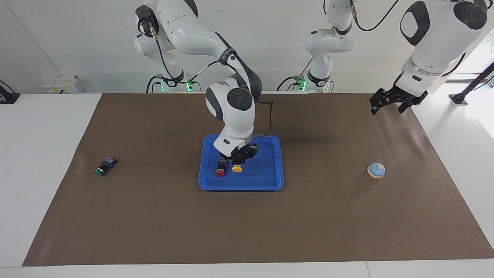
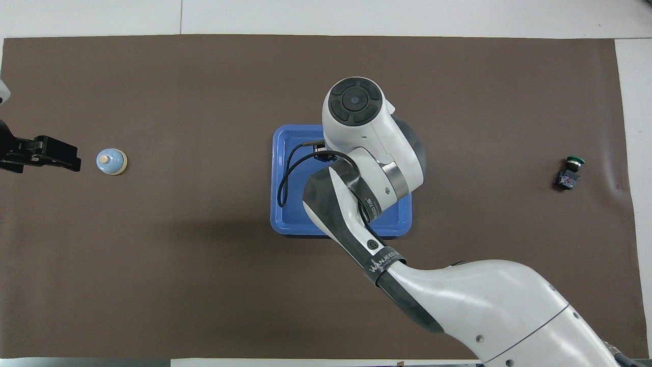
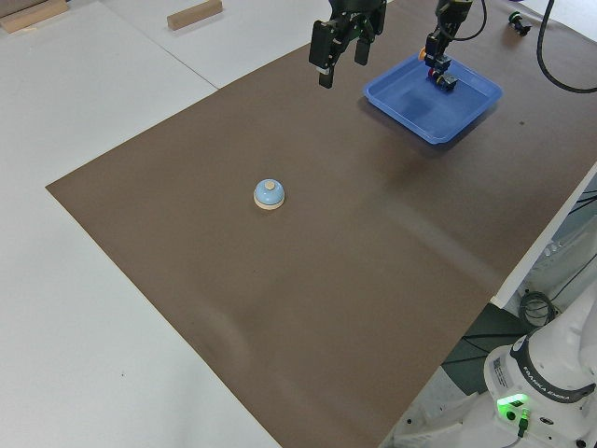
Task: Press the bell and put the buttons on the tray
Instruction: 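Place the yellow button in the tray beside the red one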
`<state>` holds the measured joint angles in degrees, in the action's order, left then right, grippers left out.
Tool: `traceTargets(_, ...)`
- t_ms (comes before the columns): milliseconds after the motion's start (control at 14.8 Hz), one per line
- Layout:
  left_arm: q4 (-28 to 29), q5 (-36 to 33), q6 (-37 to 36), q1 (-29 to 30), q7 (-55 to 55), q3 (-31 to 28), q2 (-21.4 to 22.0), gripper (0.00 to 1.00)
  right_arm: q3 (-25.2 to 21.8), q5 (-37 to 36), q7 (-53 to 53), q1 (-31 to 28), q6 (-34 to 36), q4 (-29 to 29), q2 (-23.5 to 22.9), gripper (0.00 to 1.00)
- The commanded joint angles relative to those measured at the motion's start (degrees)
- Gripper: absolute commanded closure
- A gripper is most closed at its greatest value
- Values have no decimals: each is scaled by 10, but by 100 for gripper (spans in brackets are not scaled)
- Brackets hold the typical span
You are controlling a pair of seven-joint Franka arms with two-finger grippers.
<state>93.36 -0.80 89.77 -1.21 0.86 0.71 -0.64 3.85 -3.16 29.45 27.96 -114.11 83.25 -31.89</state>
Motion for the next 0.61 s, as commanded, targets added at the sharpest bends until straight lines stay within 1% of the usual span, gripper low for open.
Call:
traceTargets(0, 10, 0, 1, -1, -6, -2, 10, 0, -2, 5, 3, 3, -29, 20, -5, 100)
traceTargets(135, 10, 0, 1, -1, -6, -2, 10, 0, -2, 3, 0, 6, -86, 79, 4, 100)
traceTargets(202, 10, 0, 1, -1, -5, -2, 10, 0, -2, 4, 0, 7, -104, 101, 11, 100)
traceTargets(472, 10, 0, 1, -1, -5, -2, 10, 0, -2, 5, 4, 8, -99, 111, 17, 100)
traceTargets(540, 10, 0, 1, -1, -6, -2, 10, 0, -2, 5, 6, 7, -92, 110, 17, 83)
